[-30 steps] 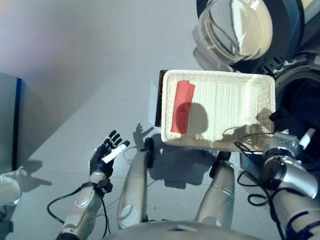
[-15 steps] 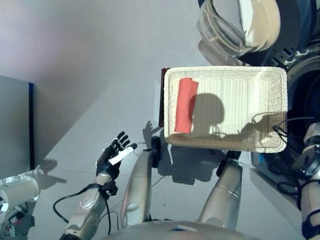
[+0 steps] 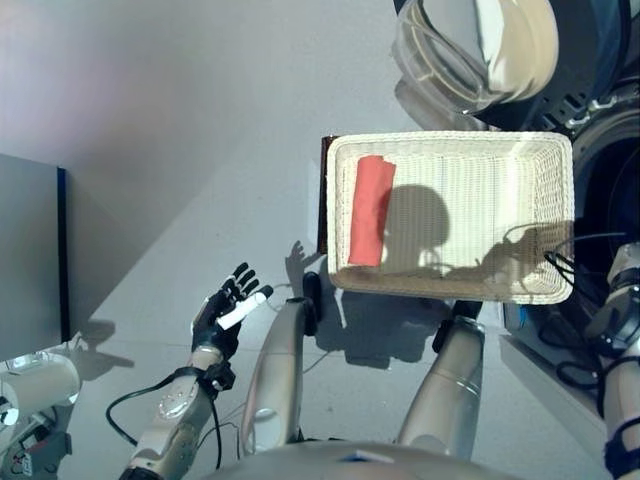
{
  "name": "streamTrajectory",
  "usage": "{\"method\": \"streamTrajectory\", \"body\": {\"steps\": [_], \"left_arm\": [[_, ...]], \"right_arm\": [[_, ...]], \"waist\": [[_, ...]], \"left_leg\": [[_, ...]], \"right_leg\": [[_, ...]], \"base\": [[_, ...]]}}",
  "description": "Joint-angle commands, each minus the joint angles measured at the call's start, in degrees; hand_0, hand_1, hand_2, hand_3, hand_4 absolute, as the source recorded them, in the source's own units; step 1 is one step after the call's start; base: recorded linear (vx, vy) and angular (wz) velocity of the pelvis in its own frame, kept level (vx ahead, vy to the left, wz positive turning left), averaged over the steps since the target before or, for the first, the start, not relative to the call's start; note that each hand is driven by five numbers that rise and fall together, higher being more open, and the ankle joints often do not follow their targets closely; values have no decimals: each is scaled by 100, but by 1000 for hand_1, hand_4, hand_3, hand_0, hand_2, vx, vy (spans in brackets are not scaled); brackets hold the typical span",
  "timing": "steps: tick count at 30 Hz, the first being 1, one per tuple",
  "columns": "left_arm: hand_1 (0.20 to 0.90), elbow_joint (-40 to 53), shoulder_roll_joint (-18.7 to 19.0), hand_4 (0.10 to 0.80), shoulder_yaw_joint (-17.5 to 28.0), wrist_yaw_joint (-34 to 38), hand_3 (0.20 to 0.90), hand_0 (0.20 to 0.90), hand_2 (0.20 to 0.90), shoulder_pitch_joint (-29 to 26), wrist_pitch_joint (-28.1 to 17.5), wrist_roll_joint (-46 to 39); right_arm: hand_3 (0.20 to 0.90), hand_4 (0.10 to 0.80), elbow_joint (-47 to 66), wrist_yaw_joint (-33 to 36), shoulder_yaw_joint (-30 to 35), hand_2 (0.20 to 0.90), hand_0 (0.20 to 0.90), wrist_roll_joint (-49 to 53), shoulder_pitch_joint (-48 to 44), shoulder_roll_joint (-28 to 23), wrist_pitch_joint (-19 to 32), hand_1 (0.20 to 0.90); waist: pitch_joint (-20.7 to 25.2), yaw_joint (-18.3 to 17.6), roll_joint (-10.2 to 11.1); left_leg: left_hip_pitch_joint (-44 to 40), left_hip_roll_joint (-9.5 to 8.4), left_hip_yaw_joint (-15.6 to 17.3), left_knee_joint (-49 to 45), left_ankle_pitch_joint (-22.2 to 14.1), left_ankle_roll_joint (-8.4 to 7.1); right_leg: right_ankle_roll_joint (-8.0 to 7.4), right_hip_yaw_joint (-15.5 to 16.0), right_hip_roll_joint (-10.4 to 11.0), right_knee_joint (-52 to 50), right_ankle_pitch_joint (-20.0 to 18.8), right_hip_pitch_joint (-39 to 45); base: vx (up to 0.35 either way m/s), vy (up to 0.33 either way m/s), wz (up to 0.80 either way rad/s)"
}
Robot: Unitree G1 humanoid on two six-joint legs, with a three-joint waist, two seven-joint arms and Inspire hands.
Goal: Pick up the clothes and place them into the washing machine
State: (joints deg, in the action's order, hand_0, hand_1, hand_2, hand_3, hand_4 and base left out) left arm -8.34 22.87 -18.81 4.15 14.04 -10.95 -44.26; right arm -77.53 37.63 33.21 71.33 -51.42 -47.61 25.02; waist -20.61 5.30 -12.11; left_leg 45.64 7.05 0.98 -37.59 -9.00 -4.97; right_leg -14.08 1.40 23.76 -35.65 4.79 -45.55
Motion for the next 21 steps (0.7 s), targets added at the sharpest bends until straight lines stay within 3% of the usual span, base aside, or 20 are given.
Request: {"method": "streamTrajectory", "body": {"steps": [1, 5, 11, 21], "left_arm": [[900, 244, 224, 800, 326, 9, 900, 900, 900, 201, -379, -84], [900, 242, 277, 800, 349, -30, 900, 900, 900, 195, -391, -116], [900, 246, 339, 800, 405, -79, 900, 900, 900, 167, -424, -50], [900, 83, 204, 800, 579, -165, 900, 900, 900, 160, -415, 48]], "right_arm": [[900, 800, 187, -141, -380, 900, 900, -236, 199, -258, 503, 900], [900, 800, 140, -212, -390, 900, 900, -203, 247, -203, 464, 900], [900, 800, -61, -437, -928, 900, 900, -758, 319, 164, -169, 900], [900, 800, 282, -793, -1170, 900, 900, -1123, 1028, 1748, -266, 900]], "waist": [[338, -61, 150], [327, -20, 214], [309, 83, 405], [327, 122, 805]], "left_leg": [[42, 206, -308, 610, 533, -265], [-36, 206, -353, 705, 578, -267], [-283, 173, -366, 1016, 689, -232], [-935, 57, -362, 1844, 944, -219]], "right_leg": [[383, -4, -172, -455, 380, 126], [350, 96, -167, -296, 327, 345], [315, 252, -168, 178, 83, 729], [159, 641, -87, 1470, -518, 1724]], "base": [[11, -32, 0], [6, -2, 1], [20, 6, 7], [53, 2, 2]]}}
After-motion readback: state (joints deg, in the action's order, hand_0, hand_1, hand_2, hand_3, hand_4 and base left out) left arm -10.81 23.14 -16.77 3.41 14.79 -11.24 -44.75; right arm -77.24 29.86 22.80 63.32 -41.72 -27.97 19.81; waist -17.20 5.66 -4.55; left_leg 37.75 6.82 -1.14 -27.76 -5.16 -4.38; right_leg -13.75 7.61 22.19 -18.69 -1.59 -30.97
